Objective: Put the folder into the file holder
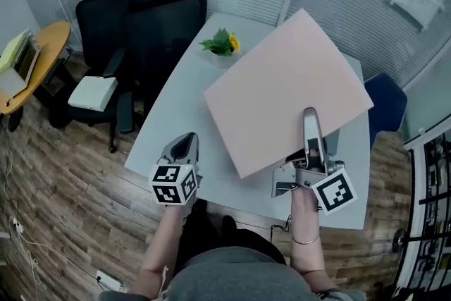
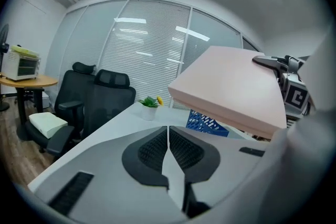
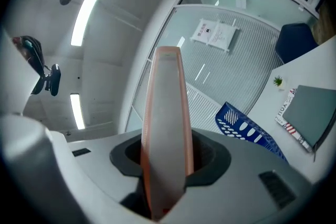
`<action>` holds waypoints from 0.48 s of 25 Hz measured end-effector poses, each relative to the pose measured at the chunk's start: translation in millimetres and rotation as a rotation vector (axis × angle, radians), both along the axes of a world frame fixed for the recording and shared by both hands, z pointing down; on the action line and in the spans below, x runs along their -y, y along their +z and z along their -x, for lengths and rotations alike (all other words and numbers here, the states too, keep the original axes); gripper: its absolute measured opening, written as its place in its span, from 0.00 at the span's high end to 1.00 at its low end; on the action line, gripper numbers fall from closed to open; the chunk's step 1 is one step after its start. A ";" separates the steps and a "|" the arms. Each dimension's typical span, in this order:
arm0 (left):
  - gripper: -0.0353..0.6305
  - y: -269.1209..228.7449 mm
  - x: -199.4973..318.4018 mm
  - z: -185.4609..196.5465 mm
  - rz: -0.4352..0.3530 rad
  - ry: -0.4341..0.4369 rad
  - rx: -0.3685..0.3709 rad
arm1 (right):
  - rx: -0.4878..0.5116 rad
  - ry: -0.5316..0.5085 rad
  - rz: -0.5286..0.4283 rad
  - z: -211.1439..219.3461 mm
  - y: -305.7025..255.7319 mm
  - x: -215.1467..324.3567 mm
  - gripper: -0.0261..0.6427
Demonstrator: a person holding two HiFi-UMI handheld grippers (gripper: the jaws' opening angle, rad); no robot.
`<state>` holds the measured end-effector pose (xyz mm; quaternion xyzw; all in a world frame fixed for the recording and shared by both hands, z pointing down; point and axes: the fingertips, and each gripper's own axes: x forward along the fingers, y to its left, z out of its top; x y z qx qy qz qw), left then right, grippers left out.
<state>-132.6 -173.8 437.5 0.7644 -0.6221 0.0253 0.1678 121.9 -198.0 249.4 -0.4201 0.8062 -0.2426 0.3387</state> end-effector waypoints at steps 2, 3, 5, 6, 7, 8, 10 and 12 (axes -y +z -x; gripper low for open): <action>0.90 1.2 17.4 -5.1 0.011 0.058 -0.002 | 0.002 0.058 -0.002 -6.1 -4.7 1.7 0.72; 0.90 1.3 25.8 -7.2 0.015 0.086 -0.001 | 0.000 0.085 -0.007 -8.6 -7.4 1.7 0.72; 0.90 1.3 40.8 -13.7 0.018 0.147 0.000 | -0.001 0.143 -0.018 -14.6 -12.1 -0.7 0.72; 0.90 1.3 47.1 -17.7 0.019 0.178 0.001 | 0.001 0.173 -0.022 -18.1 -13.8 -2.9 0.72; 0.90 1.4 52.9 -21.9 0.019 0.207 0.002 | 0.003 0.204 -0.026 -21.6 -15.2 -5.4 0.72; 0.90 1.6 58.3 -25.9 0.019 0.236 0.003 | 0.004 0.234 -0.029 -25.3 -16.2 -8.2 0.72; 0.90 2.3 68.2 -33.8 0.020 0.291 0.004 | 0.000 0.294 -0.034 -33.1 -17.8 -14.7 0.72; 0.90 2.1 76.8 -41.1 0.018 0.339 0.006 | -0.003 0.352 -0.040 -41.0 -20.1 -21.2 0.72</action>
